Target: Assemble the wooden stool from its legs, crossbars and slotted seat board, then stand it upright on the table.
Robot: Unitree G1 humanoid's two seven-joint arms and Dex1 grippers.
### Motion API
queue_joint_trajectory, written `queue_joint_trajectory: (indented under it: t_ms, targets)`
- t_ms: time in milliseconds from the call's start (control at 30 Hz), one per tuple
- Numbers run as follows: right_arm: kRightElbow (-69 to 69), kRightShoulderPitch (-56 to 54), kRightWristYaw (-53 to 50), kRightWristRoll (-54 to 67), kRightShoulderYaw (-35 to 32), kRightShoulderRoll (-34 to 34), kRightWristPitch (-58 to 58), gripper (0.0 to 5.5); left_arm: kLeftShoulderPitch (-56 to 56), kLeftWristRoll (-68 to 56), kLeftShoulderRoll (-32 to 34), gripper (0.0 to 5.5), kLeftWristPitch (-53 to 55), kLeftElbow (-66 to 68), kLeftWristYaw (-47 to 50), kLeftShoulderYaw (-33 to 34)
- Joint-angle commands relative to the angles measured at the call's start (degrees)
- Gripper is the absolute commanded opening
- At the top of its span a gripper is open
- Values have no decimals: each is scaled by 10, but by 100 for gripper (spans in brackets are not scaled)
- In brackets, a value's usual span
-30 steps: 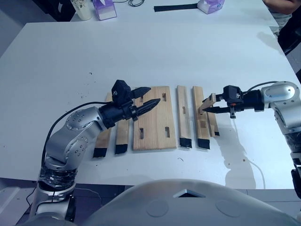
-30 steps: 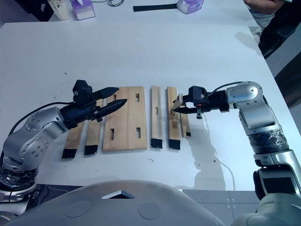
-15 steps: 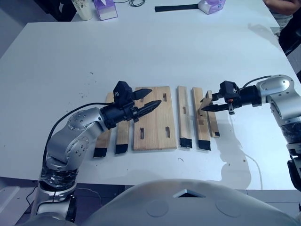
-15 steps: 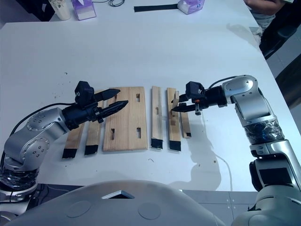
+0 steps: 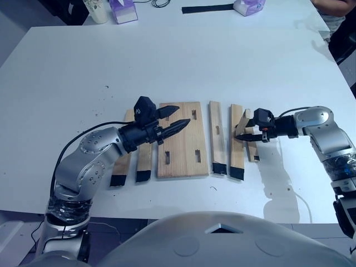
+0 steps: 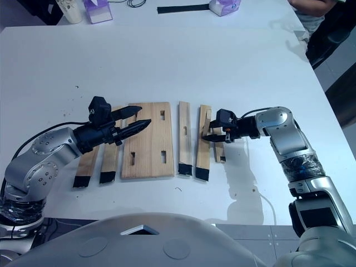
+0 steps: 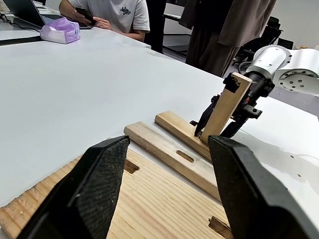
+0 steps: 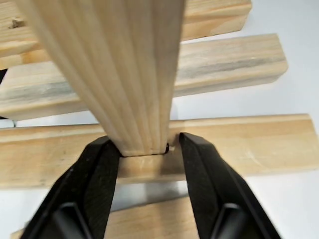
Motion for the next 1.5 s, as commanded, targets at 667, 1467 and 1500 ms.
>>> queue_joint_trajectory:
  t_ms: [667,1467,1500]
  targets:
    - [-216,-63,9,188,-162,-71,197,213,11,18,-1,292,-20,5,0,10]
    - [-212,-129,-102,200,-114,54,194,213,-27,16,2,292,-10,28,-14,4]
    - [-204,-117,-97,190,-103,53,185,213,-27,16,2,292,-10,28,-14,4]
